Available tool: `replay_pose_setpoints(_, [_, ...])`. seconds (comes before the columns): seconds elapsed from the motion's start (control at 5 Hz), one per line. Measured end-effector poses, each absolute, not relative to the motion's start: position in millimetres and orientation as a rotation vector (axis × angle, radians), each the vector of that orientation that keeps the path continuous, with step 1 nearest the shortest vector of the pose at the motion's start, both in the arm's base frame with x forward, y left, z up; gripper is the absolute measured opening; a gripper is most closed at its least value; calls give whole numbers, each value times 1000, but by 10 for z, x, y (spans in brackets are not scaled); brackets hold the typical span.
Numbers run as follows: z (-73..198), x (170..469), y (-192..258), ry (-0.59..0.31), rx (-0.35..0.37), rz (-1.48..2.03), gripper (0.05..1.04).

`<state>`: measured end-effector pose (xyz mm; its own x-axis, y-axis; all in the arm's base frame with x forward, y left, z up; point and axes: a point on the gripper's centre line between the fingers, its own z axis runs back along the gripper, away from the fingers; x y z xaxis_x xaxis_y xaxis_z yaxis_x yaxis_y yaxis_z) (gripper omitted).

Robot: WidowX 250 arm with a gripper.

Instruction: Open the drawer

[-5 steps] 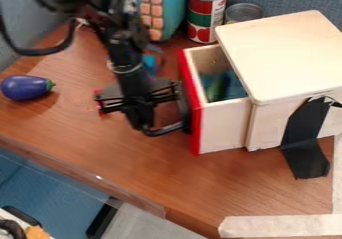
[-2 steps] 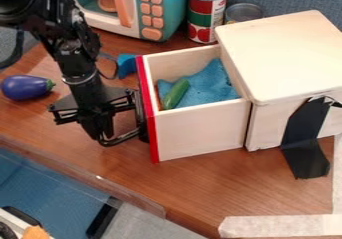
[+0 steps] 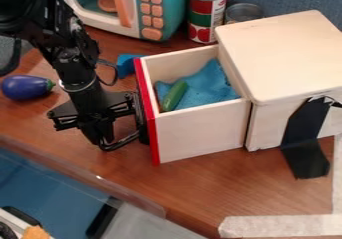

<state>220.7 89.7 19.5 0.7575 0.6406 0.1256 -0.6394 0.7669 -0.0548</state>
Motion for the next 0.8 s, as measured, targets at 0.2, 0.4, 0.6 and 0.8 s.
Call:
replay_pose_setpoints(0.2, [187,2191,896,-137,16,674,418])
replay_pose_setpoints(0.4, [390,2252,899,-146,12,562,732])
replay_pose_setpoints(0.6, [698,2298,929,-156,-16,476,982])
replay_pose_setpoints(0.8, [1136,2267,1015,-191,-26,406,1003])
